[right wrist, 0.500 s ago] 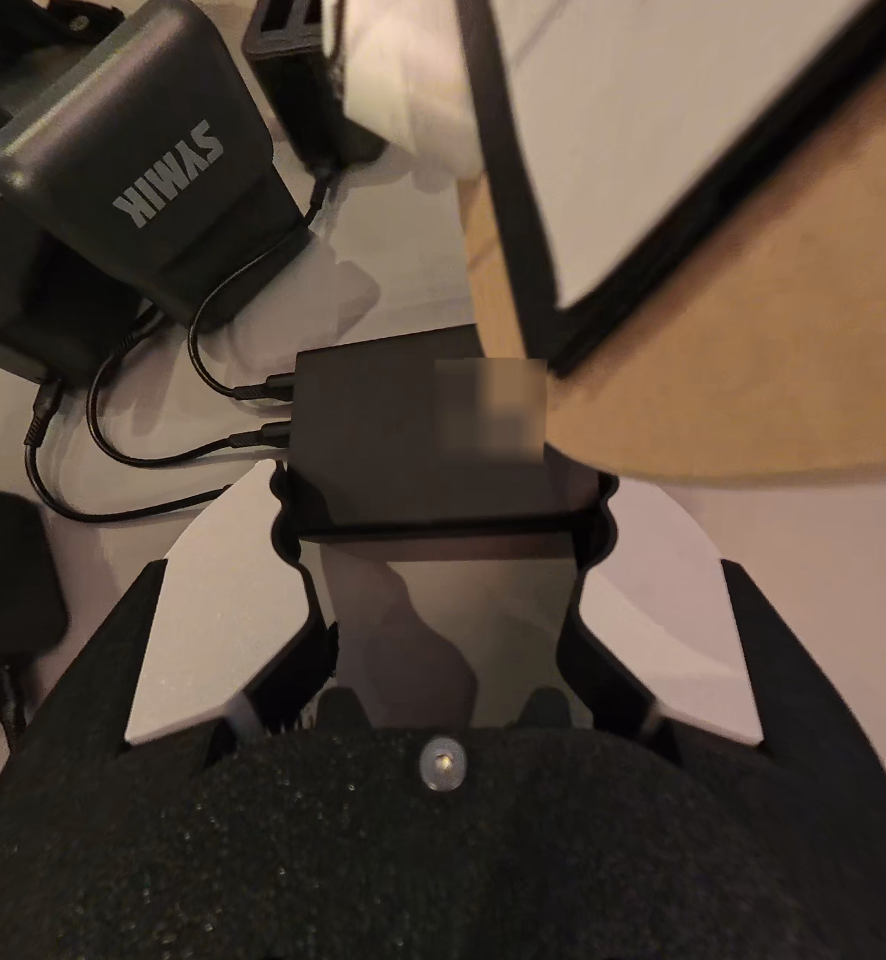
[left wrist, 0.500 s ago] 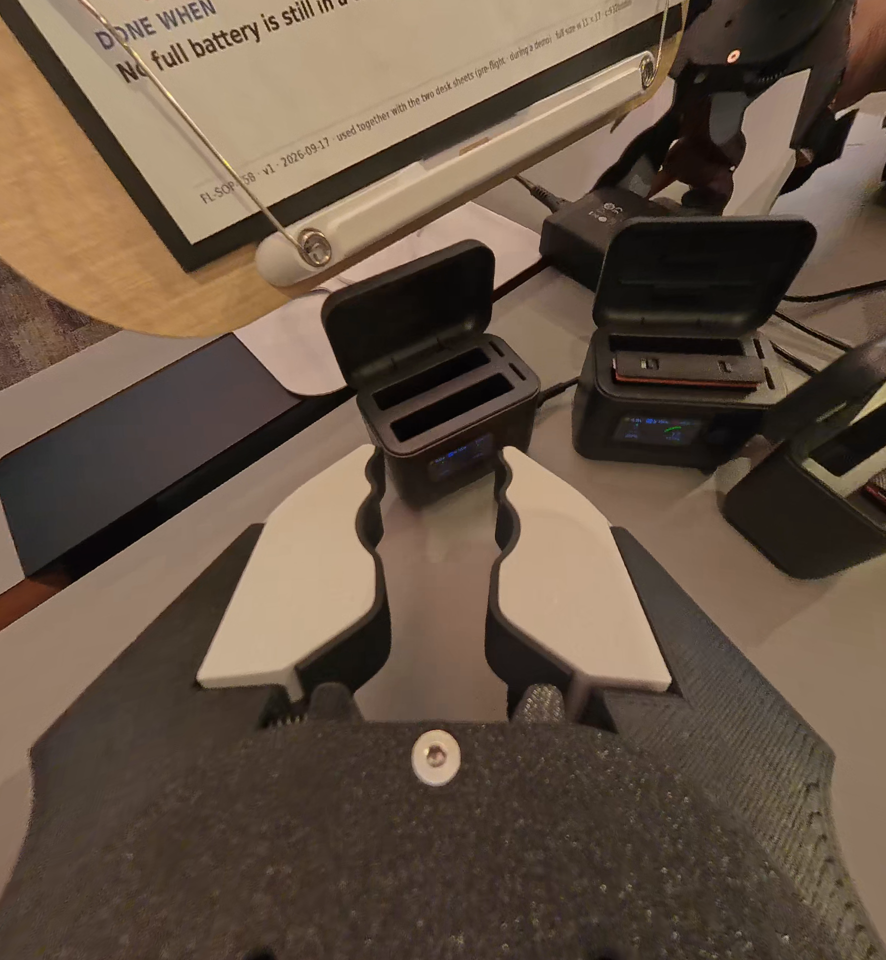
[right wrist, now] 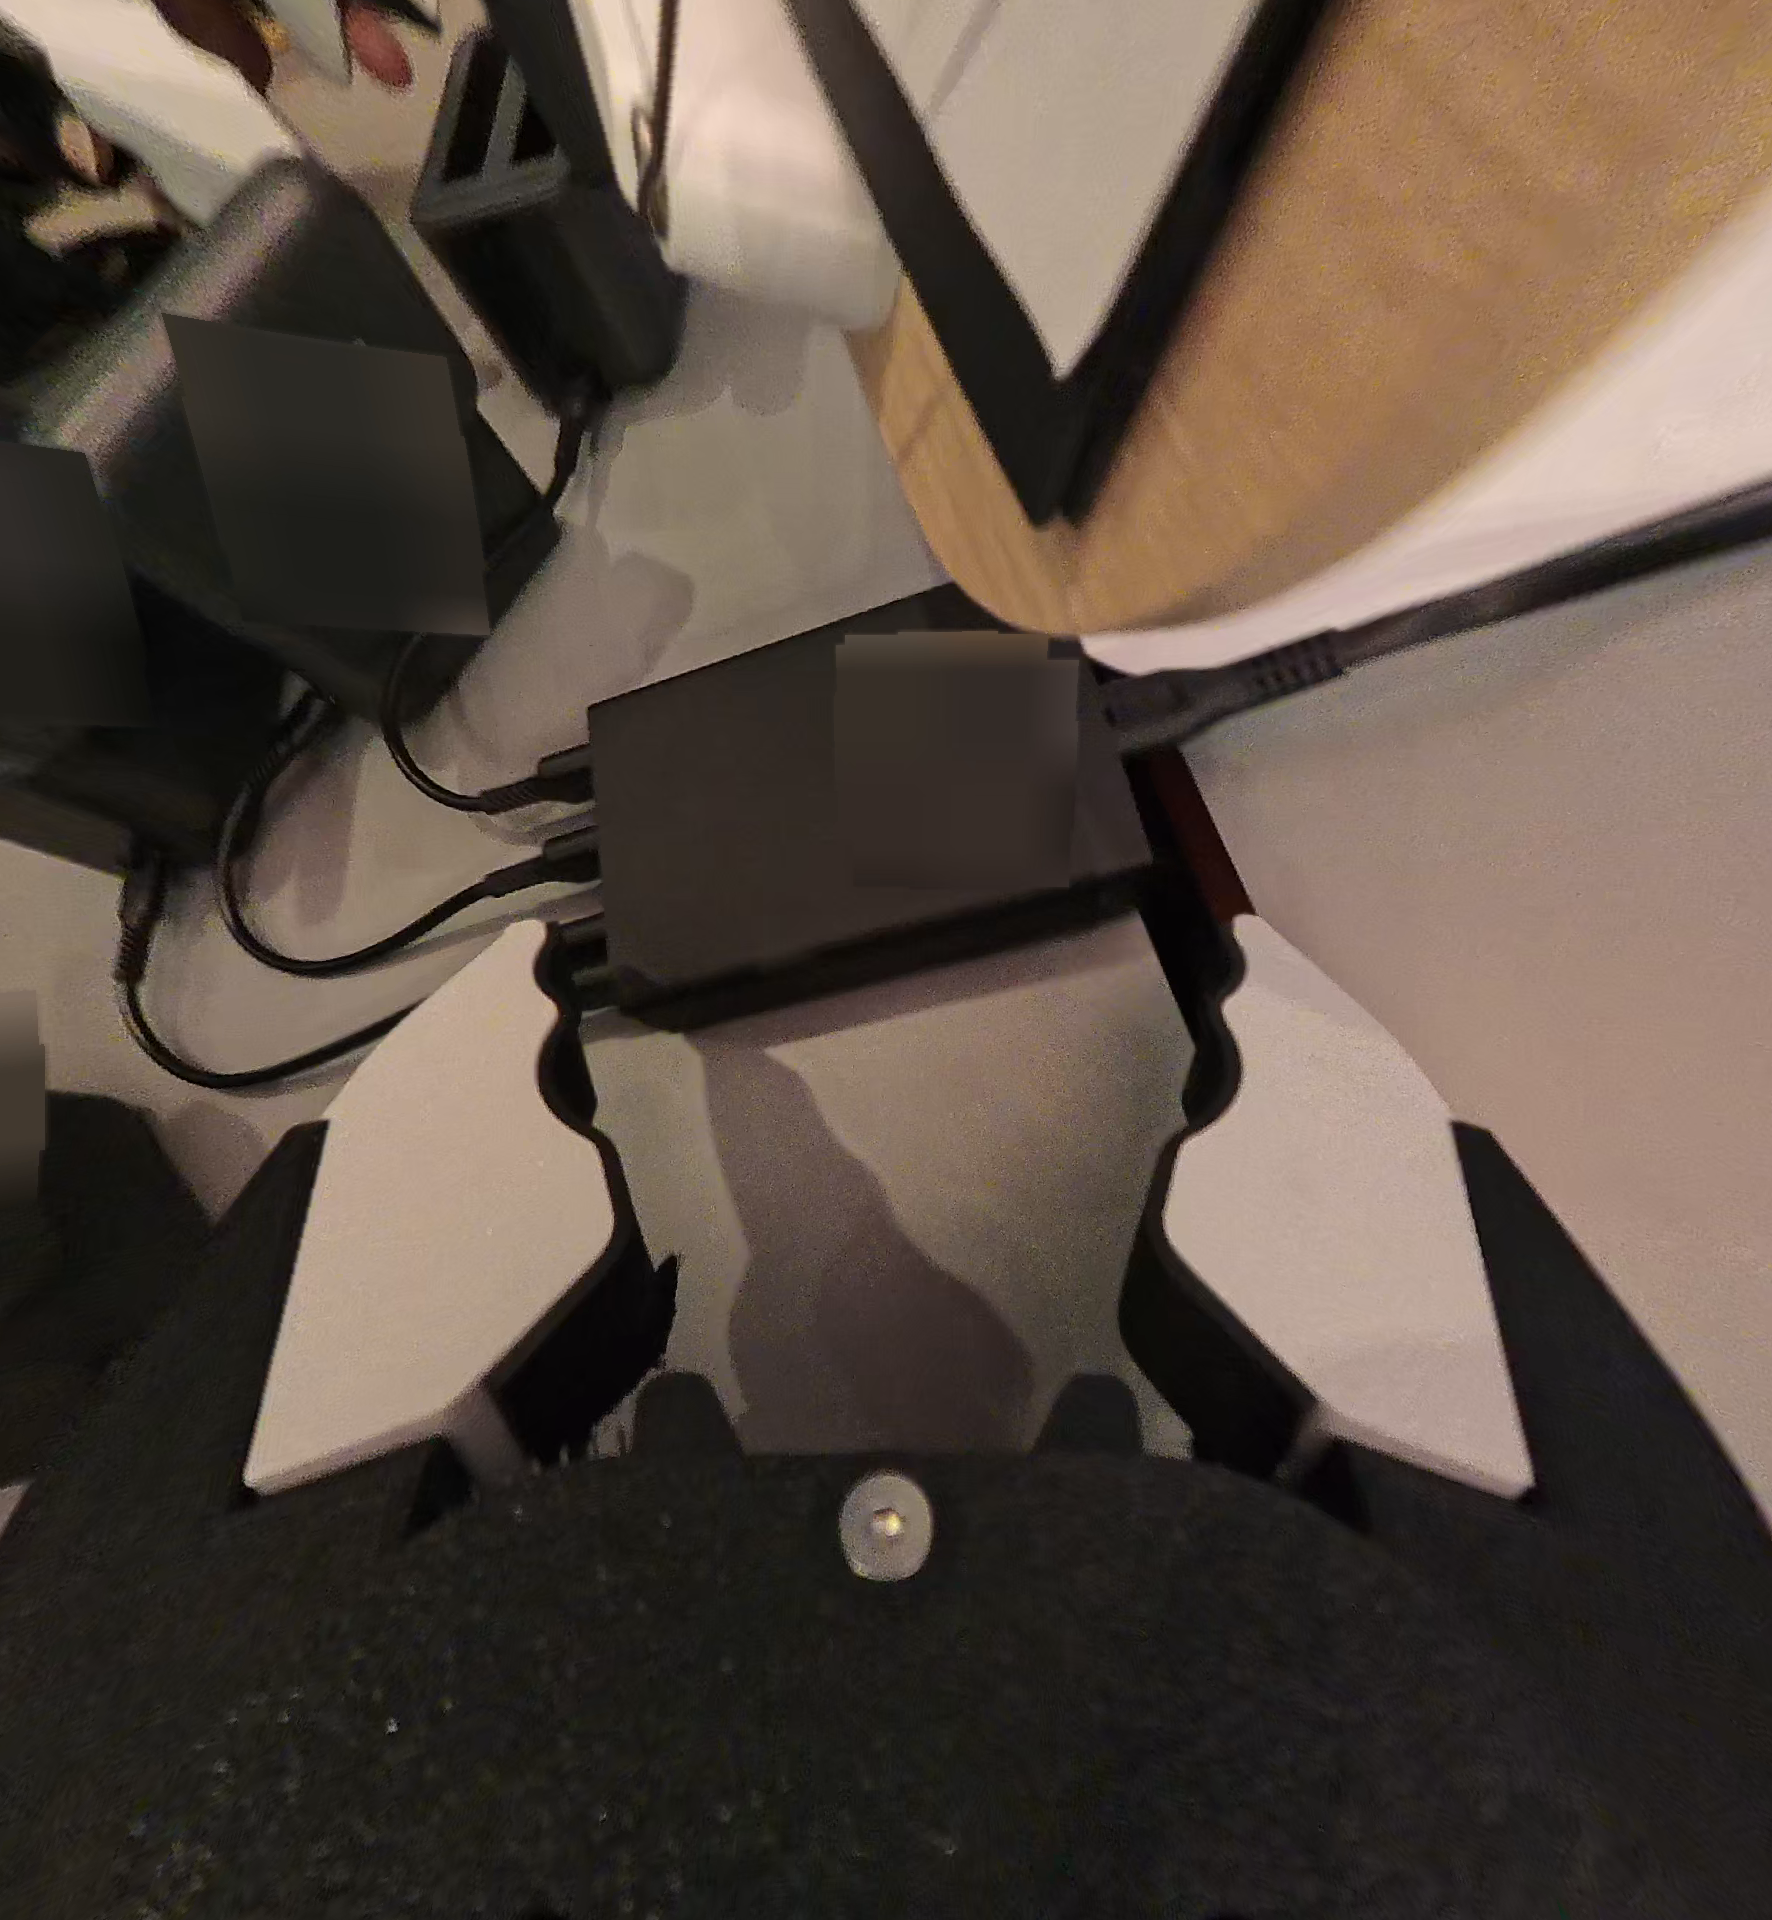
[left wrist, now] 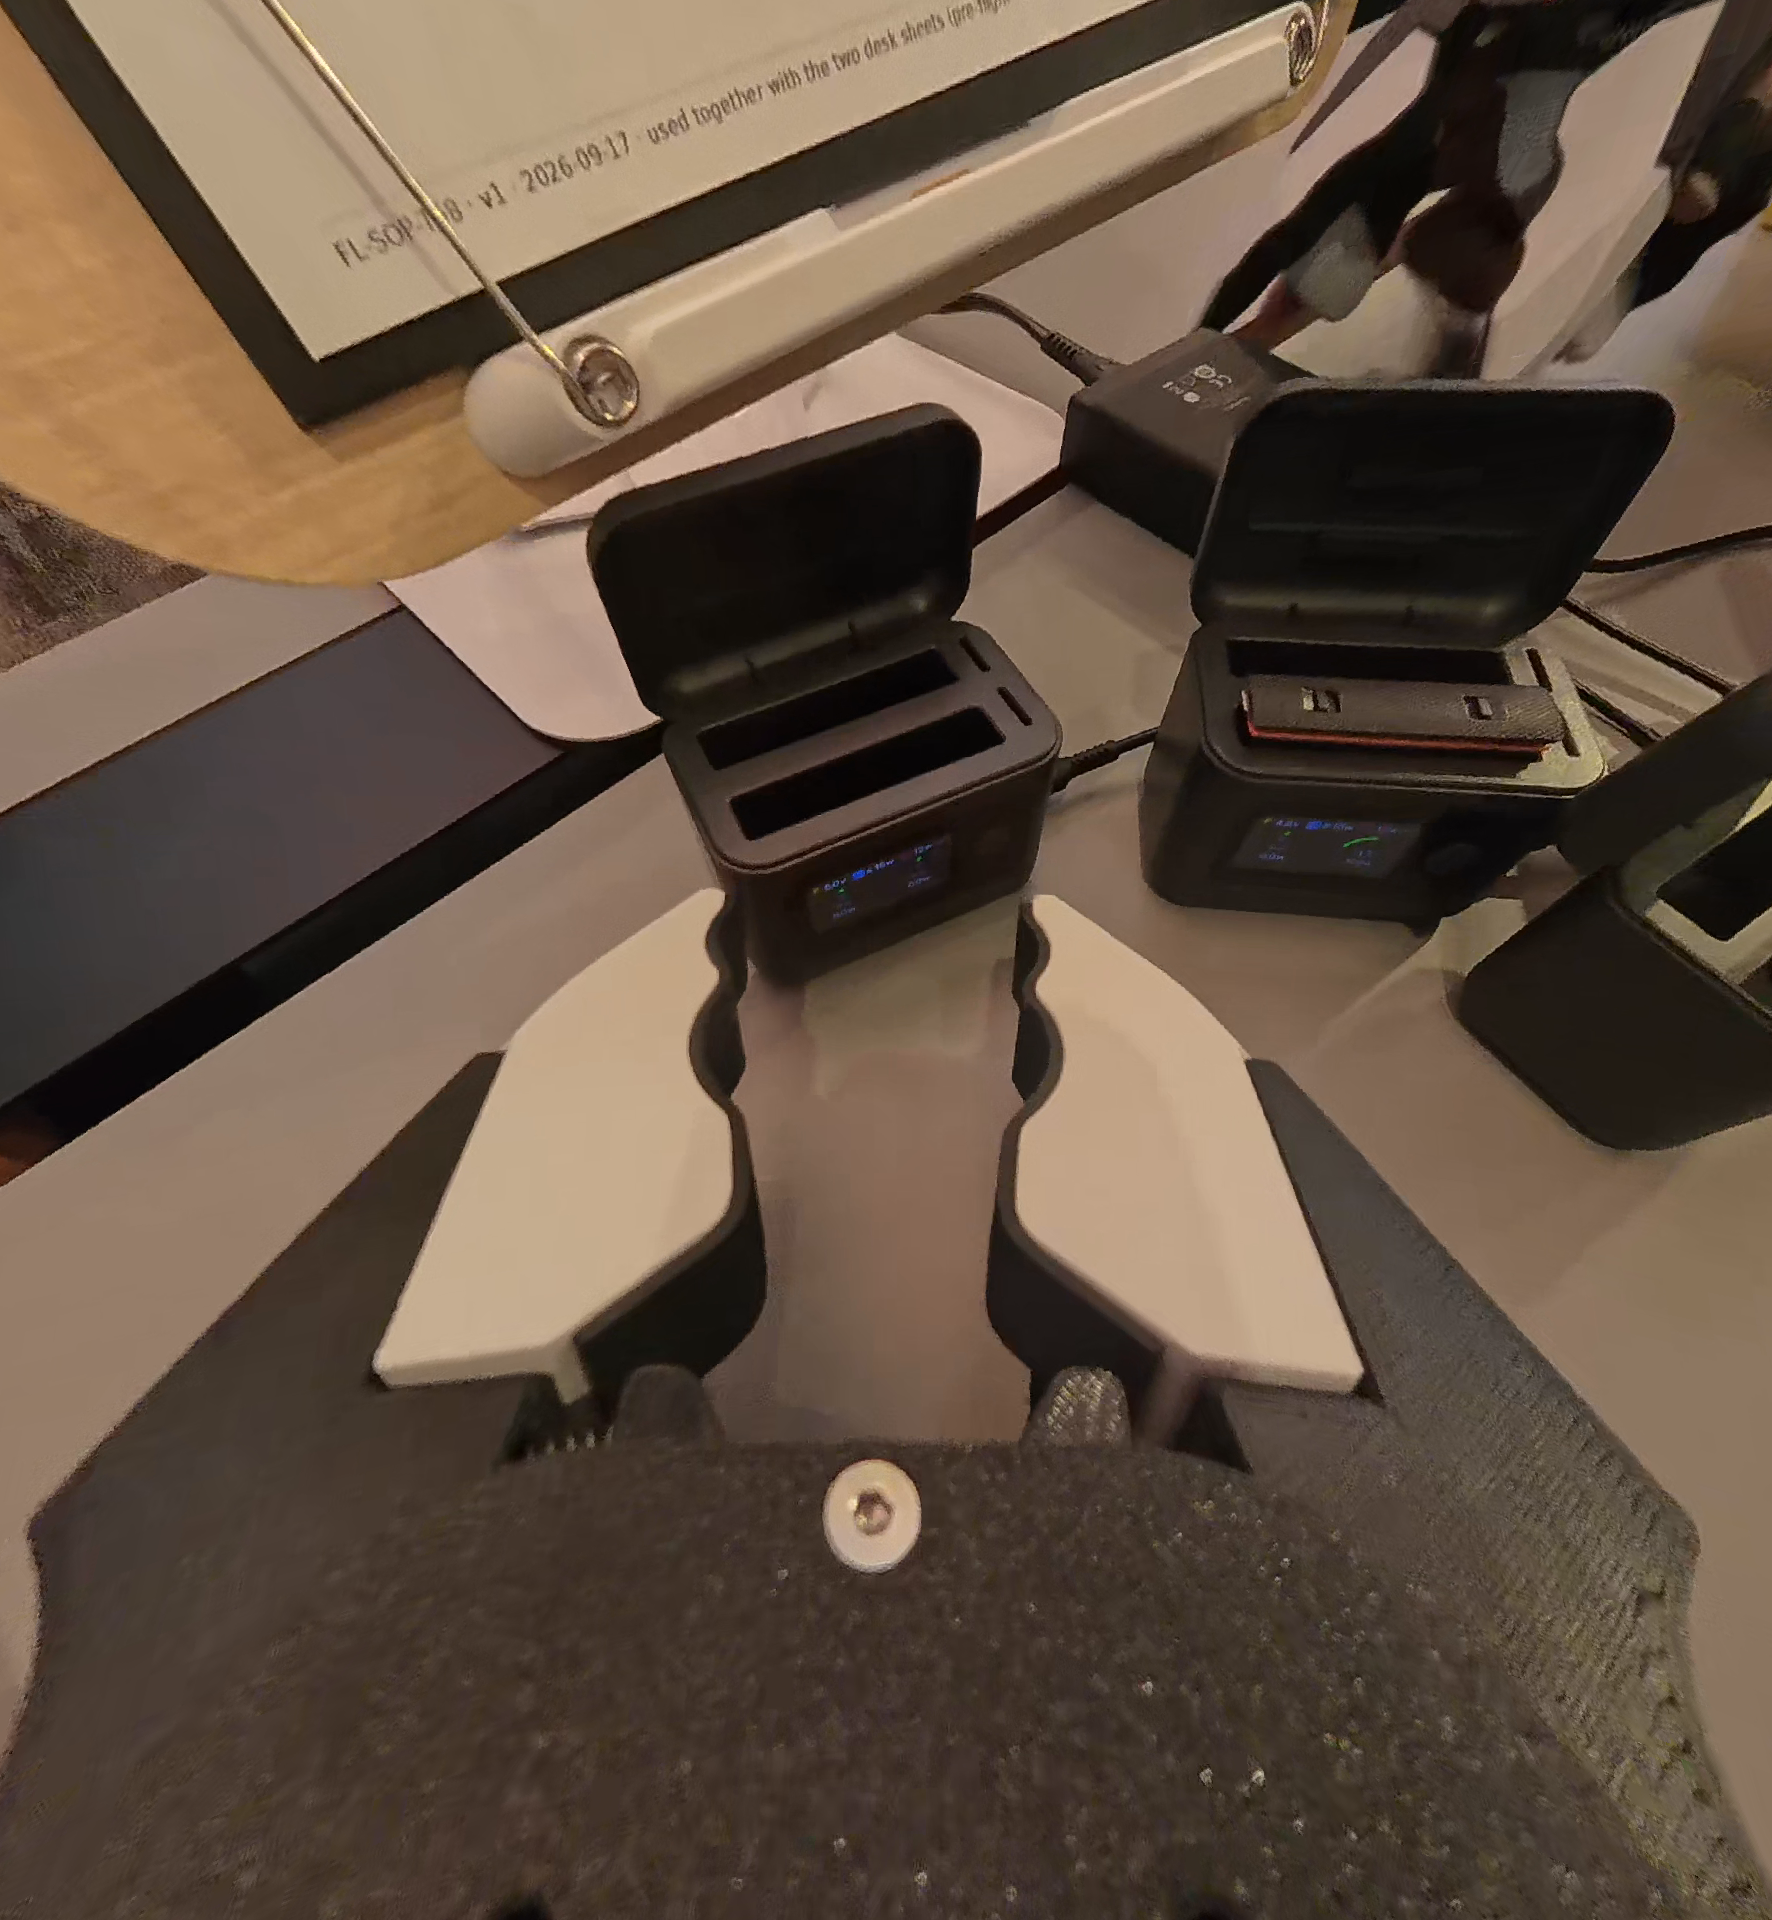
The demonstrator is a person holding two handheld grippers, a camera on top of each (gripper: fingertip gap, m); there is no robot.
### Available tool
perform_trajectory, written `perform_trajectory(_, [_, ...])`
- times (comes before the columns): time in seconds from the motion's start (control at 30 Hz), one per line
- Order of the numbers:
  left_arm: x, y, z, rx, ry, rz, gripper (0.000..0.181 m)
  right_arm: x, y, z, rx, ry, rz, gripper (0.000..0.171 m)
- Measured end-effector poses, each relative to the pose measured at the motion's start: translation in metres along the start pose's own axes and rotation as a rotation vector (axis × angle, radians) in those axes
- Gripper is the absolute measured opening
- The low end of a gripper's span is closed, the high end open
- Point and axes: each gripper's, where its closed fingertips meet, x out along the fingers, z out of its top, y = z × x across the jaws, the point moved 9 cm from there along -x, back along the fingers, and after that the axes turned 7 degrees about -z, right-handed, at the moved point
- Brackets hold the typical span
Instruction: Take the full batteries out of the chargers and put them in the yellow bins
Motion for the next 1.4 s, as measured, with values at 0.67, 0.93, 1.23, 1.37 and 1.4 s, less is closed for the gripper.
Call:
perform_trajectory(0.67, [0.003, -0.106, 0.001, 0.24, 0.192, -0.355, 0.058, -0.02, 0.225, -0.075, 0.227, -0.023, -0.549, 0.125])
perform_trajectory(0.93, [0.019, -0.128, 0.003, 0.271, 0.233, -0.312, 0.048, -0.025, 0.217, -0.079, 0.319, -0.041, -0.655, 0.097])
perform_trajectory(1.23, [0.031, -0.149, 0.01, 0.293, 0.237, -0.327, 0.045, -0.041, 0.2, -0.079, 0.388, -0.111, -0.757, 0.091])
perform_trajectory(1.37, [0.041, -0.162, 0.015, 0.303, 0.221, -0.305, 0.046, -0.041, 0.192, -0.082, 0.362, -0.057, -0.811, 0.091])
perform_trajectory(1.4, [0.044, -0.163, 0.016, 0.302, 0.219, -0.29, 0.046, -0.042, 0.189, -0.083, 0.367, -0.062, -0.818, 0.091])
